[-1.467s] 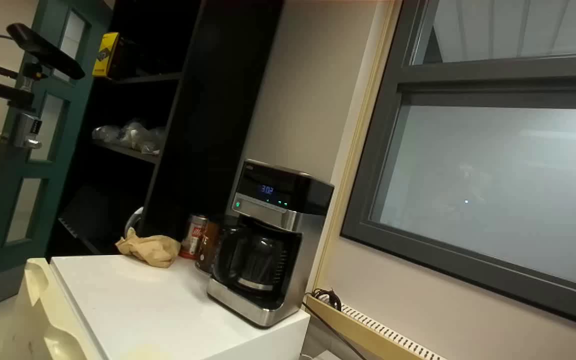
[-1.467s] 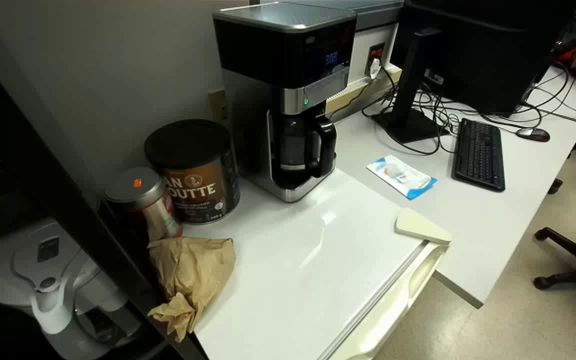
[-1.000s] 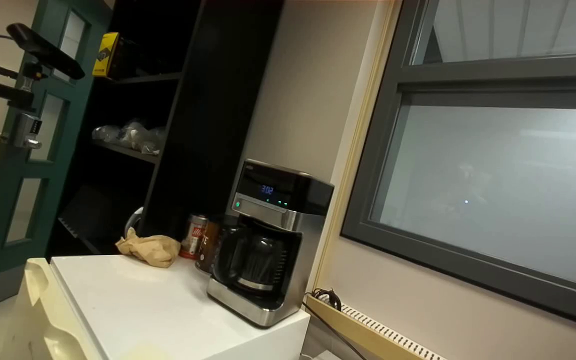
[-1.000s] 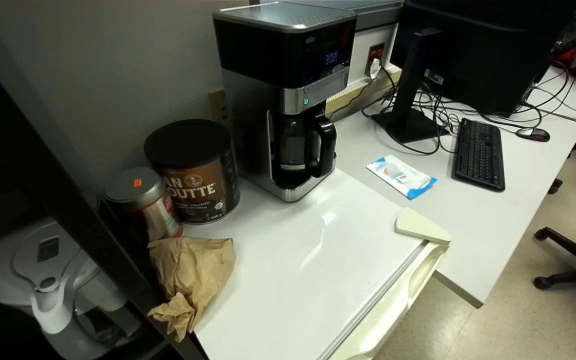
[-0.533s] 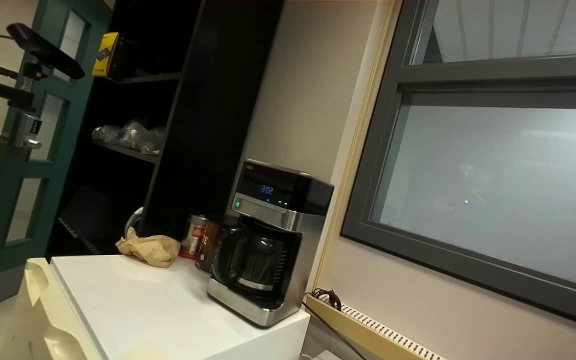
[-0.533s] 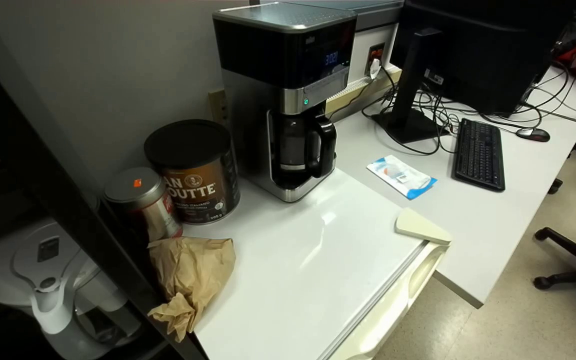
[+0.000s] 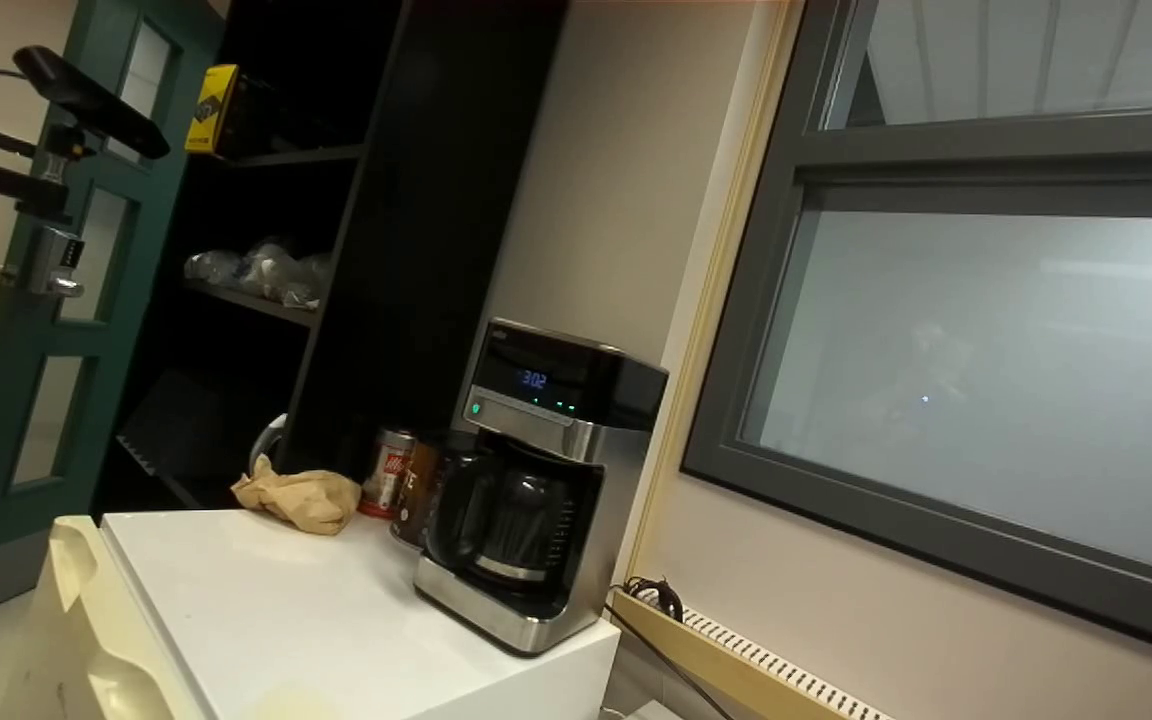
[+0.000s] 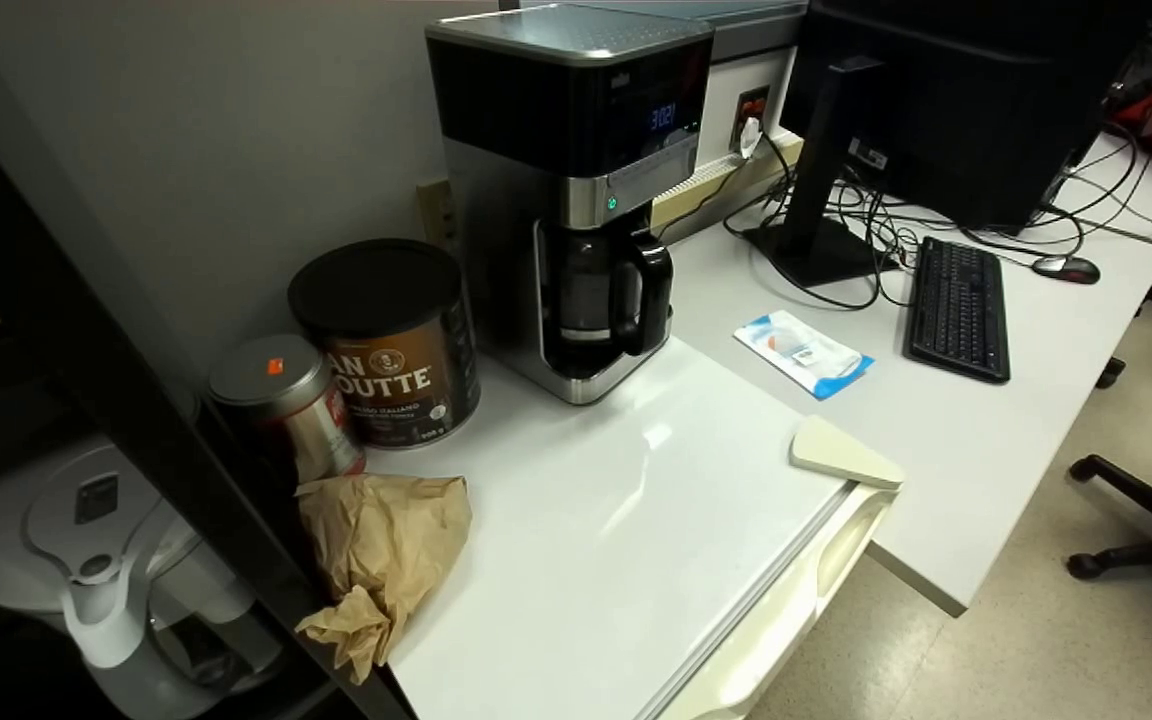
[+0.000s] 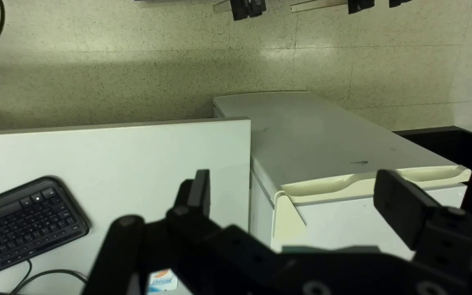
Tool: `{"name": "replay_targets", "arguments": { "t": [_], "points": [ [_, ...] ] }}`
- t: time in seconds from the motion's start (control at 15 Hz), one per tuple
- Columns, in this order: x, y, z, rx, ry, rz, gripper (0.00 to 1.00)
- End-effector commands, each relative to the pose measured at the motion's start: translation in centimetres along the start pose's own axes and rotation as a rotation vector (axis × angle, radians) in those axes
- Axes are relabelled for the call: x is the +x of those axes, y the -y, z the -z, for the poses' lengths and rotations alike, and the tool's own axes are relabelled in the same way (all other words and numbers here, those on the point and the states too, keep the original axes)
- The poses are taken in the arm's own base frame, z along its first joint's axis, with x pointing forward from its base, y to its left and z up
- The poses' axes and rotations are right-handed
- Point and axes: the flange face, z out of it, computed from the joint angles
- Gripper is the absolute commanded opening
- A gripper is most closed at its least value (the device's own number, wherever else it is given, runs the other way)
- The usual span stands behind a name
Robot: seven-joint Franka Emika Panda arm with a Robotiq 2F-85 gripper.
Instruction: Flip the coffee maker's rightmost switch
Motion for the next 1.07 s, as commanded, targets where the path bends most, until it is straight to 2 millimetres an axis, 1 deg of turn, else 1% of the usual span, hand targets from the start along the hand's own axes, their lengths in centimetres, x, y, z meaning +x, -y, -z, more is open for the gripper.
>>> {"name": "replay_targets", "arguments": {
  "t": [0.0,0.33,0.4,0.47,0.6,0.87,1.0],
  "points": [
    [3.8,1.1,-0.1,-0.028,-0.027,0.038,1.00],
    [9.3,3.1,-1.0,-0.112,-0.084,0.082,1.00],
    [10.4,3.5,-1.2,-0.127,-0.101,0.091,0.75],
    [11.8,3.9,-1.4,-0.147,-0.126,0.099,0.74],
    [14.1,4.5,-1.7,-0.178,-0.182,0.109,0.60],
    [18.6,5.8,-2.5,-0.229,-0.297,0.137,0.29],
    [20.6,6.5,-3.0,-0.246,-0.341,0.153,0.14]
  ]
}}
